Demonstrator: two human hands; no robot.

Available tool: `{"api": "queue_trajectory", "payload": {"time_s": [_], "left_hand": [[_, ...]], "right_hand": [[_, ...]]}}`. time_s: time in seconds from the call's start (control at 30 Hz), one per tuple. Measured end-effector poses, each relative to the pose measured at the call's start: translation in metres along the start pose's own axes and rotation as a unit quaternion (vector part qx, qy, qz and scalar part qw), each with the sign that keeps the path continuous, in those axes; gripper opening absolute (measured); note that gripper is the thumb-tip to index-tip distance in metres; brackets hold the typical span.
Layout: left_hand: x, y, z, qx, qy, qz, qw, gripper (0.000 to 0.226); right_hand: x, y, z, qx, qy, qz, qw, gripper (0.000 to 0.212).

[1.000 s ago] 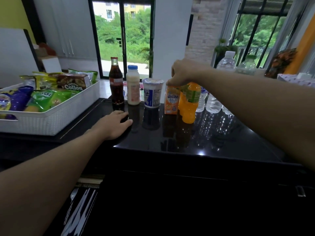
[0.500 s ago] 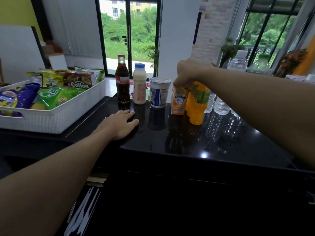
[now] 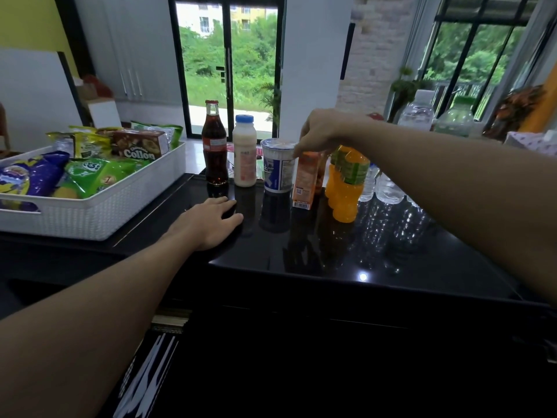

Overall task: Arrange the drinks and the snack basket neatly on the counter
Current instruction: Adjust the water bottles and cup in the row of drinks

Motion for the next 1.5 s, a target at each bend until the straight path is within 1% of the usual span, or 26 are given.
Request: {"api": "queue_trajectory", "payload": {"time_s": [0.07,0.13,0.23,0.37,0.5,0.6,0.7,1.0,1.27,1.5], "left_hand": [[0.0,0.0,0.0,0.001,0.0,0.001,1.0,0.071],[0.0,-0.001,0.0,0.001,0.001,0.001,1.0,0.07],[0.0,-0.001,0.0,0.001,0.001,0.002,1.0,0.069],[0.001,-0.001,0.001,0.0,0.001,0.003,1.0,0.068],[0.001,0.0,0.001,-0.001,0.002,0.004,1.0,0.068],[0.002,0.0,0.001,-0.003,0.003,0.006,1.0,0.068],[0.001,0.0,0.001,-0.004,0.005,0.007,1.0,0.068],[0.001,-0.001,0.0,-0.004,0.007,0.007,1.0,0.069],[0.0,-0.002,0.0,-0.003,0.005,0.004,1.0,0.069],[-0.001,-0.003,-0.001,-0.007,0.016,0.004,1.0,0.069]], "right_hand": [[-0.002,0.001,-0.002,0.016,0.029,0.022,0.999,0.039],[-0.002,0.001,-0.002,0.024,0.036,0.032,0.999,0.036],[0.001,0.001,0.0,0.02,0.036,0.009,0.999,0.031],[0.003,0.004,0.006,0.016,0.064,-0.013,0.998,0.037],[0.004,0.006,0.003,0.04,0.075,-0.021,0.996,0.038],[0.004,0.007,0.002,0.057,0.09,-0.029,0.994,0.046],[0.002,0.007,0.004,0.082,0.116,-0.03,0.989,0.051],[0.0,0.004,0.006,0.108,0.16,-0.014,0.981,0.051],[-0.001,0.008,0.008,0.095,0.165,0.008,0.982,0.054],[-0.002,0.011,0.01,0.106,0.16,0.007,0.981,0.057]]}}
Point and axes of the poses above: each hand's wrist, its own y-axis away from the middle knuckle, its own x-axis out of the back of the hand, z = x × y, the point moved 4 cm from there along -y, towards the middle knuckle, and after that the axes turned 8 degrees about z, right-handed, at the moved point
